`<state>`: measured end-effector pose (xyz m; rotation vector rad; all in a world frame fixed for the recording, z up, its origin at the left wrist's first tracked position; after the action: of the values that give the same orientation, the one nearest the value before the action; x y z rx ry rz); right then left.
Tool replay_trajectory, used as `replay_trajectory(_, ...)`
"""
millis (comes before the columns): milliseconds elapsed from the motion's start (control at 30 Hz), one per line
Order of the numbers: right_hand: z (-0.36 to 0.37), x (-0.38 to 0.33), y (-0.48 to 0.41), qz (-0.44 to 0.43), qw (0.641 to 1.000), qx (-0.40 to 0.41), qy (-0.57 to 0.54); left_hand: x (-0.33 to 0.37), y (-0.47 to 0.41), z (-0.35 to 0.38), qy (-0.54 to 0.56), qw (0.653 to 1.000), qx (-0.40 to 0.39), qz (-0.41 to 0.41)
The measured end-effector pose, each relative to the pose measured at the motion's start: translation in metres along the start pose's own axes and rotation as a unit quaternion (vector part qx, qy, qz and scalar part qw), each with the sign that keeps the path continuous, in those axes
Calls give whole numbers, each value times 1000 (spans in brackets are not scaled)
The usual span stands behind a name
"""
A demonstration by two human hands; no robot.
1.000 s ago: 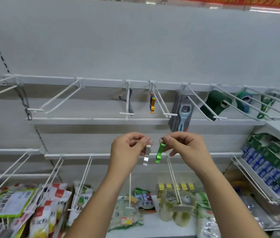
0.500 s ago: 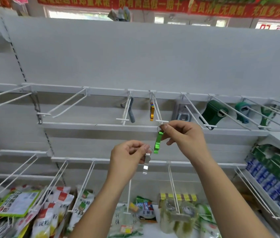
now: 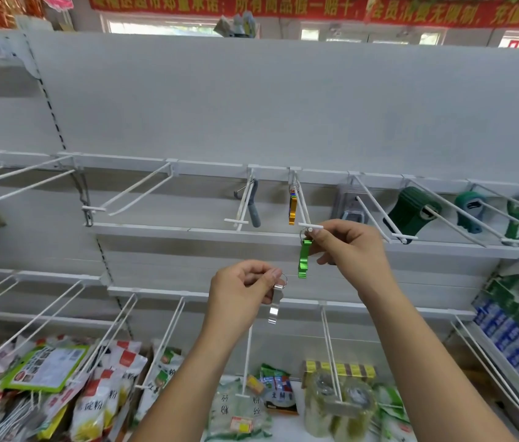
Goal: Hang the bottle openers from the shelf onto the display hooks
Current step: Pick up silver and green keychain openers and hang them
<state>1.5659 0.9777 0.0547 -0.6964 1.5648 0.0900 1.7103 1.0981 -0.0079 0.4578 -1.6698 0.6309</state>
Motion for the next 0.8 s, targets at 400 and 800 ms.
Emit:
replay_trajectory(400,0,13,-8,10,999,25,-43,-9,-13,2,-7,1000,-10,0)
replay_trajectory(800,13,43,-65,5,995,89,39,-20,-21,0,-12,1000,-19,-10)
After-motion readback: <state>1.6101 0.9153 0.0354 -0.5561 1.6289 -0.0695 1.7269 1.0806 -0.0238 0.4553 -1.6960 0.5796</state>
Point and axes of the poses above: each hand's wrist, its own y-axis away from the middle knuckle, its own z-axis out of the palm, x = y × z, the point moved 3 cm from there along -y, towards the middle knuckle, and after that the axes turned 3 degrees about -y, right-handed, at the moved point
